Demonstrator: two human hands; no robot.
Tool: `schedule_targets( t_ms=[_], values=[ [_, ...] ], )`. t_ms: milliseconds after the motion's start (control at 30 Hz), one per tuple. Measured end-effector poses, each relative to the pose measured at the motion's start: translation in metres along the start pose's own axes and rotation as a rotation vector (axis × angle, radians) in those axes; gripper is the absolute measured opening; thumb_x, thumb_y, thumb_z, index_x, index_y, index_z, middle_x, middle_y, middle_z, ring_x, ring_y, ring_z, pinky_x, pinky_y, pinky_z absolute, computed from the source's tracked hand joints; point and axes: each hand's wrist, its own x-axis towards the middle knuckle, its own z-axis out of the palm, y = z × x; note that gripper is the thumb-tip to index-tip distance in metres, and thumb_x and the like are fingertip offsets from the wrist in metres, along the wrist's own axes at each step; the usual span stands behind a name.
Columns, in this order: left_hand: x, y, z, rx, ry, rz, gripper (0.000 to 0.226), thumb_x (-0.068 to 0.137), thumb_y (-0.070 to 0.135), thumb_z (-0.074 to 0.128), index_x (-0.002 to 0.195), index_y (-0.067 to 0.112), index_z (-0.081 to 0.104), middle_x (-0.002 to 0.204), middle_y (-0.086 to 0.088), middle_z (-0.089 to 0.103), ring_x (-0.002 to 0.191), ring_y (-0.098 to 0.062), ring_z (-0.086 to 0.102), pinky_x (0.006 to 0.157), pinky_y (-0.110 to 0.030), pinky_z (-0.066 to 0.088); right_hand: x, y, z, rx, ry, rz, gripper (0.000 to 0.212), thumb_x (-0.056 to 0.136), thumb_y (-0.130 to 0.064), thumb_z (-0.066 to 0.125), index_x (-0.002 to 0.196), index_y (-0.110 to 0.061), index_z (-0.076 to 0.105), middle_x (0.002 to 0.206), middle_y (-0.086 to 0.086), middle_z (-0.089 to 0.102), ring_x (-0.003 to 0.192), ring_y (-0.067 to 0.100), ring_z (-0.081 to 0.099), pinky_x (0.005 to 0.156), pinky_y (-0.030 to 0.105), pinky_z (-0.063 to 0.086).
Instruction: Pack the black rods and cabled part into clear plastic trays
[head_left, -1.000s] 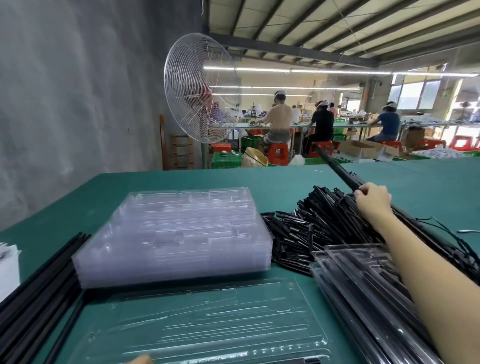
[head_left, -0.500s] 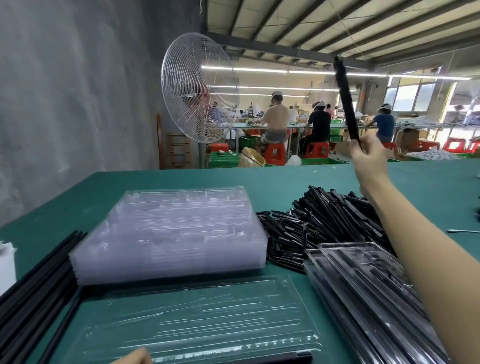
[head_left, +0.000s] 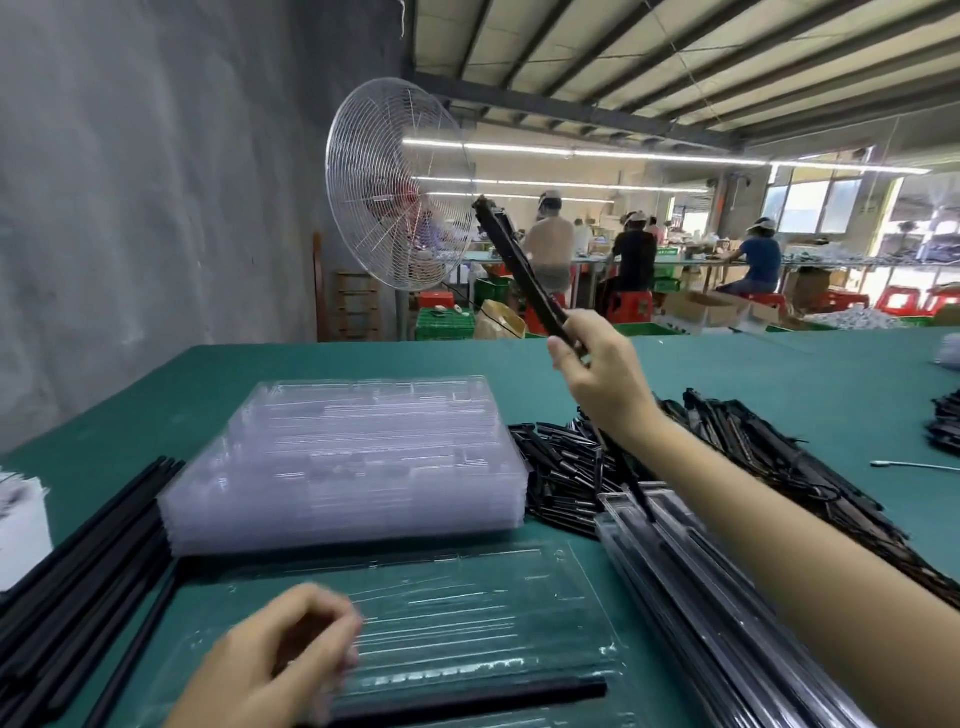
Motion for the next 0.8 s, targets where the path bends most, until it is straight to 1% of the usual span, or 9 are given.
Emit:
schedule_targets(
  t_ms=[33, 100, 167, 233, 367, 500, 567, 667, 800],
  values=[
    [0.008, 0.004, 0.003, -0.106, -0.045, -0.020, 0.014, 0.074, 0.033, 0.067, 0.074, 0.020, 0.071, 0.075, -0.011, 0.071, 0.064, -0.017, 0.068, 0.055, -0.026, 0.053, -0.007, -0.007, 0.003, 0.021, 0.013, -0.030, 0.008, 0.092, -0.003, 0.052, 0.085, -0.007, 0.050, 0.082, -0.013, 0.047, 0.069, -0.001, 0.044, 0.063, 0.009, 0.036],
    [0.033, 0.014, 0.018, -0.156, -0.082, -0.032, 0.059, 0.066, 0.066, 0.061, 0.105, 0.022, 0.067, 0.099, 0.000, 0.074, 0.085, -0.014, 0.071, 0.073, -0.034, 0.058, -0.019, -0.020, 0.009, 0.015, 0.008, -0.108, 0.006, 0.092, -0.002, 0.051, 0.088, 0.002, 0.051, 0.088, -0.004, 0.052, 0.071, 0.008, 0.047, 0.066, 0.015, 0.038],
    [0.059, 0.032, 0.039, -0.159, -0.121, -0.048, 0.096, 0.060, 0.086, 0.050, 0.134, 0.026, 0.046, 0.122, 0.015, 0.061, 0.097, -0.003, 0.063, 0.098, -0.041, 0.047, -0.028, -0.033, 0.014, -0.029, -0.021, -0.209, 0.011, 0.091, -0.001, 0.050, 0.095, 0.008, 0.053, 0.103, 0.010, 0.058, 0.077, 0.019, 0.054, 0.066, 0.027, 0.045],
    [0.076, 0.054, 0.054, -0.240, -0.156, 0.000, 0.107, 0.060, 0.087, 0.045, 0.147, 0.027, 0.025, 0.114, 0.026, 0.049, 0.097, 0.007, 0.048, 0.100, -0.035, 0.039, -0.033, -0.048, 0.019, -0.073, -0.061, -0.314, 0.016, 0.090, 0.000, 0.052, 0.101, 0.011, 0.055, 0.116, 0.018, 0.059, 0.084, 0.032, 0.061, 0.069, 0.038, 0.052],
    [0.098, 0.087, 0.062, -0.520, -0.061, 0.047, 0.074, 0.077, 0.064, 0.054, 0.134, 0.017, 0.045, 0.114, 0.014, 0.061, 0.116, -0.004, 0.049, 0.105, -0.040, 0.032, -0.039, -0.069, 0.035, -0.267, -0.202, -0.588, 0.031, 0.078, 0.013, 0.061, 0.109, 0.012, 0.059, 0.118, 0.025, 0.060, 0.096, 0.037, 0.064, 0.076, 0.043, 0.056],
    [0.101, 0.089, 0.057, -0.691, 0.098, 0.035, 0.012, 0.098, 0.022, 0.050, 0.096, 0.014, 0.058, 0.102, -0.002, 0.068, 0.097, -0.016, 0.061, 0.096, -0.037, 0.045, -0.049, -0.081, 0.035, -0.318, -0.072, -0.694, 0.020, 0.083, -0.002, 0.063, 0.099, 0.000, 0.051, 0.119, 0.025, 0.060, 0.076, 0.030, 0.058, 0.067, 0.038, 0.052],
    [0.098, 0.090, 0.057, -0.690, 0.124, 0.087, 0.011, 0.099, 0.020, 0.048, 0.093, 0.014, 0.055, 0.103, -0.005, 0.068, 0.091, -0.017, 0.063, 0.085, -0.034, 0.050, -0.060, -0.079, 0.032, -0.270, -0.027, -0.617, 0.026, 0.087, -0.020, 0.059, 0.101, -0.005, 0.043, 0.113, 0.025, 0.061, 0.072, 0.030, 0.061, 0.068, 0.031, 0.050],
    [0.096, 0.094, 0.053, -0.664, 0.191, 0.151, 0.010, 0.100, 0.018, 0.046, 0.091, 0.016, 0.051, 0.103, -0.004, 0.065, 0.092, -0.020, 0.063, 0.089, -0.037, 0.050, -0.076, -0.066, 0.015, -0.329, -0.003, -0.433, 0.042, 0.085, -0.039, 0.059, 0.096, -0.001, 0.046, 0.085, 0.019, 0.063, 0.054, 0.024, 0.056, 0.045, 0.030, 0.044],
    [0.093, 0.103, 0.048, -0.823, 0.195, 0.108, 0.012, 0.101, 0.017, 0.045, 0.090, 0.012, 0.044, 0.089, -0.003, 0.063, 0.075, -0.019, 0.068, 0.068, -0.038, 0.057, -0.102, -0.027, -0.023, -0.783, -0.018, -0.092, 0.035, 0.086, -0.035, 0.066, 0.071, -0.006, 0.055, 0.052, 0.009, 0.060, 0.041, 0.024, 0.057, 0.041, 0.024, 0.035]
  ],
)
